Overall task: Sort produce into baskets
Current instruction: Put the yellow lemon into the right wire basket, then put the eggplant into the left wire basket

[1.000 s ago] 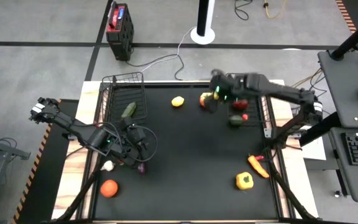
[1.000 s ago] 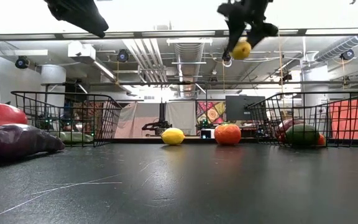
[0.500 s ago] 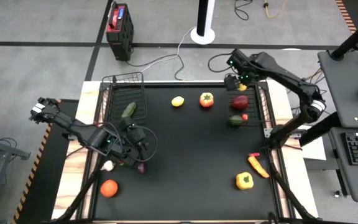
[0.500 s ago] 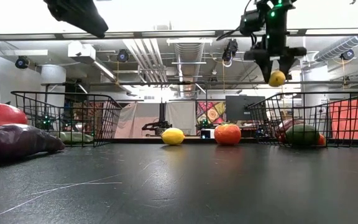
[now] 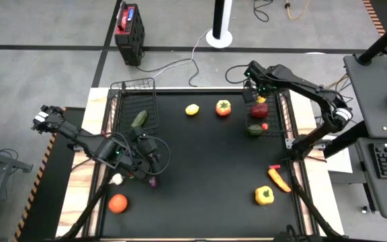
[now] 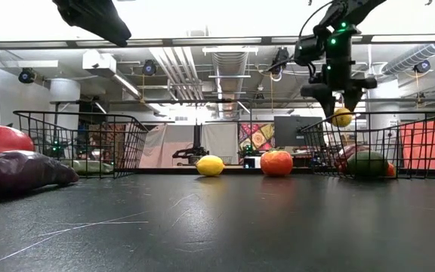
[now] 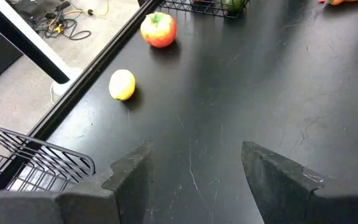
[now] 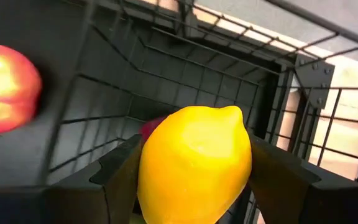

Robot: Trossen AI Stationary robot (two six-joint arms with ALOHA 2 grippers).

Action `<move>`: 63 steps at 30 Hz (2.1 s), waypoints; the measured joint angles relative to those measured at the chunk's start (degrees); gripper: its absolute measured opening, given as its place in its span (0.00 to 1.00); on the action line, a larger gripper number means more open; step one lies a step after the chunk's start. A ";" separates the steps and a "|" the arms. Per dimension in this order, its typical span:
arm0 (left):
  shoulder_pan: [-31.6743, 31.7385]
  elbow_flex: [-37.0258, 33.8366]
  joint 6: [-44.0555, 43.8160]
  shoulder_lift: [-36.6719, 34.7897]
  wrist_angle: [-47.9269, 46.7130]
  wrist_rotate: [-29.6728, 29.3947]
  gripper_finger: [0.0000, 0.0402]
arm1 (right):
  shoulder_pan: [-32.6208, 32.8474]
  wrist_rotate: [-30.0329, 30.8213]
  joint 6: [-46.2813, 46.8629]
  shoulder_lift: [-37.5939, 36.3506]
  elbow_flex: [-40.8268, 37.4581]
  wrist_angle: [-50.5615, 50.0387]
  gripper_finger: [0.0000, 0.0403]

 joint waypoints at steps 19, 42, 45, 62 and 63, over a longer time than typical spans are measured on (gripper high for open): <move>0.00 0.00 0.08 -0.01 0.02 -0.07 0.56 | -3.89 0.00 -3.80 -0.06 -9.54 13.11 0.61; 0.00 -0.02 0.17 -0.02 0.07 -0.48 0.56 | -3.89 -0.60 -4.44 -0.26 -12.56 16.99 0.77; 0.00 -0.04 0.01 -0.01 0.07 -0.48 0.56 | -3.87 -0.63 -4.44 -1.56 -12.58 16.99 0.80; -0.01 -0.11 -11.72 -0.02 -0.01 18.43 0.56 | 12.63 -6.16 -0.73 -21.07 -12.58 17.09 0.81; 0.00 -0.11 -13.80 -0.02 -0.02 21.75 0.56 | 14.76 -6.11 -0.31 -21.75 -12.58 17.17 0.81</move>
